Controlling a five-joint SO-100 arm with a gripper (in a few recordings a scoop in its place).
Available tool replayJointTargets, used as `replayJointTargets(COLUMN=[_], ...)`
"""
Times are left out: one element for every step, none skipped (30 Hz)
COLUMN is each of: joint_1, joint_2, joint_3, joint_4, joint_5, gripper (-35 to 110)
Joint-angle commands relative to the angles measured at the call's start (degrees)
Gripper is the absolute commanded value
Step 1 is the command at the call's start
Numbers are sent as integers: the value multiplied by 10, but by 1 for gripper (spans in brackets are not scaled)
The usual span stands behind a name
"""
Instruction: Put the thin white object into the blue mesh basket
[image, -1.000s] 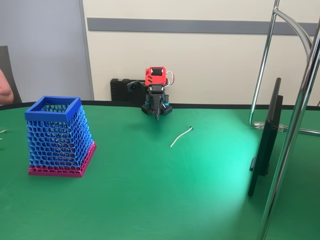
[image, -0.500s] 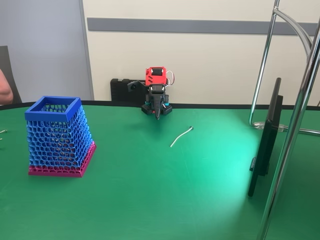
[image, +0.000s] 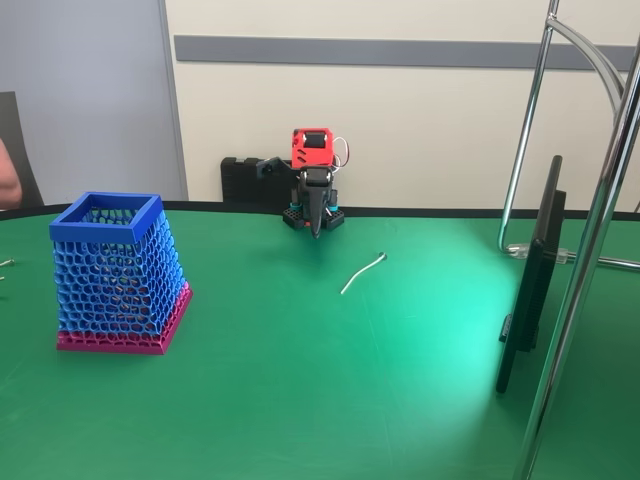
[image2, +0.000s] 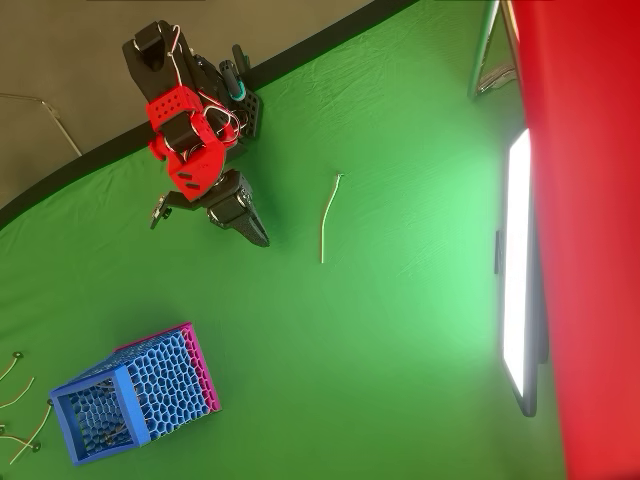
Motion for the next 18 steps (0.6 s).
replayJointTargets(joint_1=[0, 1, 1, 1, 0, -3, -5, -9, -13, -18, -23, -30, -36, -43, -52, -61, -70, -80], joint_2=[-58, -83, -108, -133, -157, -179, -200, -220, -239, -258, -275, -291, -305, -320, -335, -349, -363, -377], joint_3=[-52, -67, -84, -103, -120, -134, -149, -163, -179, -194, -209, -221, -234, -250, -264, -277, -291, -305], joint_4=[-25, -33, -38, -41, -47, -54, -62, -66, -68, -69, -64, -61, -54, -40, -24, -7, 10, 28], joint_5=[-16, -19, -25, -30, -37, -47, -56, -69, -83, -98, -113, -131, -143, -157, -172, -185, -200, -212], gripper=[1, 1, 1, 1, 1, 1, 1, 1, 1, 1, 1, 1, 1, 1, 1, 1, 1, 2])
